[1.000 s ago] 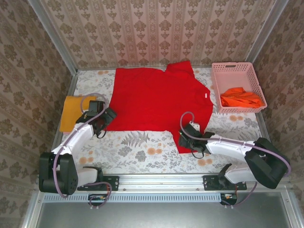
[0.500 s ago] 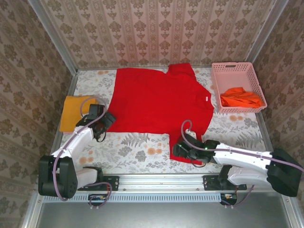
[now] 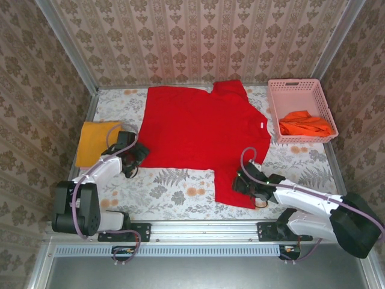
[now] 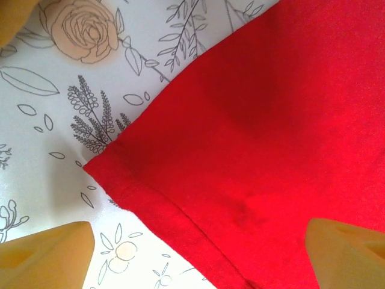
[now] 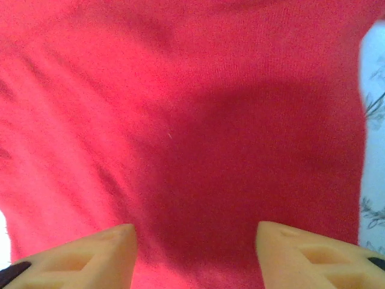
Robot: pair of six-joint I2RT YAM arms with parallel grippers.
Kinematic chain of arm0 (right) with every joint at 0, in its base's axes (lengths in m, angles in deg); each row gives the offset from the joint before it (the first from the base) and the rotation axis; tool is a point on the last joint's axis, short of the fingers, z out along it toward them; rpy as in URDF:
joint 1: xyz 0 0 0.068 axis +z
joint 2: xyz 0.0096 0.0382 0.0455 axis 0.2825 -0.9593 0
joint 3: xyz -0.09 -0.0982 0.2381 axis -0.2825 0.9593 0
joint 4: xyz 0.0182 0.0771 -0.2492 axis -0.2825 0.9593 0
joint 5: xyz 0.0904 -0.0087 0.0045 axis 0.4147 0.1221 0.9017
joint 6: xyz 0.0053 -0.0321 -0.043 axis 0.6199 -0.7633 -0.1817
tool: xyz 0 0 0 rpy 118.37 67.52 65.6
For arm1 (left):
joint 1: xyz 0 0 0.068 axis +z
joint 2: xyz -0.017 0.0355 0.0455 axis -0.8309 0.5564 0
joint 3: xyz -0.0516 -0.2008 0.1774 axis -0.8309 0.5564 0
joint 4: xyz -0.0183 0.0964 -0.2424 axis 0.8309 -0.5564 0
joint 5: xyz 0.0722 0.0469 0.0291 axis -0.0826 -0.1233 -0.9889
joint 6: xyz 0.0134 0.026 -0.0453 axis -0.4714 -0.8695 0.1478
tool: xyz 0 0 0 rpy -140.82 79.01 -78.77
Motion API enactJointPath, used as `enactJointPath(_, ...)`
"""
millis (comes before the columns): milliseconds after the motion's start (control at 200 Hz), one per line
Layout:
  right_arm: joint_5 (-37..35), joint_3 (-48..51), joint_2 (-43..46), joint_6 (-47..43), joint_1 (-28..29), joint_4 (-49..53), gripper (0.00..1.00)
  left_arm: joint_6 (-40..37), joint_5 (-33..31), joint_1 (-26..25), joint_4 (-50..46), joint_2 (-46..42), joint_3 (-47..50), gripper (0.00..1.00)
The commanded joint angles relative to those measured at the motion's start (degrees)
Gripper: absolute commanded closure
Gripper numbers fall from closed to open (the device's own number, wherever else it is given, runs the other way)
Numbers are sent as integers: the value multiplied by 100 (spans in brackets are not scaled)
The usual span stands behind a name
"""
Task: Fold and stack the t-shirts
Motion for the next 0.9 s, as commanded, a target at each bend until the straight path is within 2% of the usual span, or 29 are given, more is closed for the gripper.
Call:
enactJointPath(0, 122, 176, -201, 307, 331, -111, 45, 352, -202, -15, -126, -33, 74, 12)
enactJointPath(185, 151, 243, -254, 734, 829, -95, 48, 505, -334, 154, 16, -117, 279, 17)
enactJointPath(310, 155, 90, 112, 750, 915, 57, 48, 437, -270, 298, 4, -106, 242, 21)
enactJointPath(460, -247, -111, 765, 627, 809, 401, 48, 432, -218, 396, 69, -20, 236, 33)
enactJointPath(685, -259, 64, 1175, 631, 553, 537, 50, 406, -85, 496, 215, 269, 152, 50)
enactJointPath(890, -210, 222, 1208, 796, 548, 431, 50, 353, -76, 534, 248, 468, 68, 57)
